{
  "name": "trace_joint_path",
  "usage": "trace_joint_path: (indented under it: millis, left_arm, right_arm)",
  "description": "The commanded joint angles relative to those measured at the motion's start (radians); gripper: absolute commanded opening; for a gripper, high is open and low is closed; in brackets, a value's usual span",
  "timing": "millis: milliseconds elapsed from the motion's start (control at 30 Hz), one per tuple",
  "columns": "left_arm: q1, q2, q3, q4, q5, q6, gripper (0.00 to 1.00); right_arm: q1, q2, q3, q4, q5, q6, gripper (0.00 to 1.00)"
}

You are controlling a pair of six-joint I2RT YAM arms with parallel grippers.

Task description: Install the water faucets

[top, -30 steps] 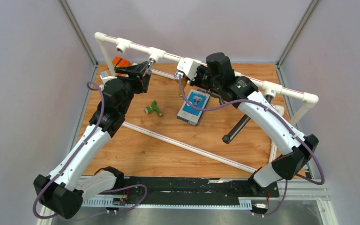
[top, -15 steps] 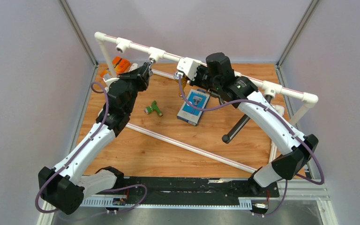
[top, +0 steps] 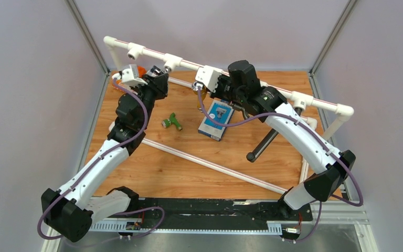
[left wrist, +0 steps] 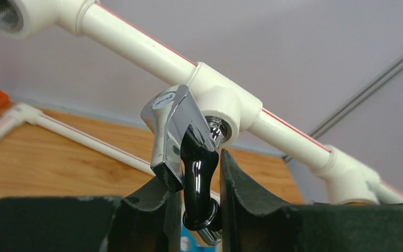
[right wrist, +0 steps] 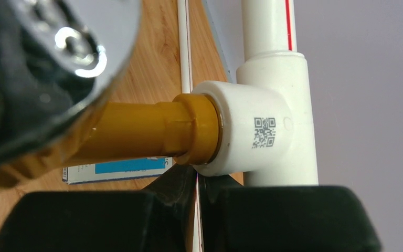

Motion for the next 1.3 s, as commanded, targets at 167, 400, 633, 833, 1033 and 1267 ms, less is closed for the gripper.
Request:
trace_joint_path:
  millis: [167,400,633,833,1033,1267]
  left_arm:
    - [0.016,-0.024,-0.024,-0.043,0.267,1.076,0.00]
    - [0.016,0.003,0.046,-0.177,0.410,1.346,0.00]
    - [0.016,0.056,0.115,-0.343,0.470,1.518,0.00]
    - [0.018,0.070,0.126,-0.266,0.445,1.458,0.08]
    - [0.030,-0.004,0.150,-0.221,0.396,1.234,0.29]
    - [0.032,-0.130,0.147,-0.287,0.346,1.041,0.70]
  right_arm:
    - [-0.010,0.059,-0.033,-0.095,-0.013,0.025,0.08]
    - [-0.022,0.085,-0.012,-0.094,-0.007,0.026,0.05]
    - [-0.046,0.111,0.008,-0.083,-0.022,0.029,0.00]
    - [-0.072,0.133,0.025,-0.081,-0.010,0.028,0.12]
    - [-0.076,0.091,0.047,-0.080,-0.001,0.039,0.68]
    - [-0.076,-0.001,0.062,-0.063,0.022,0.052,1.00]
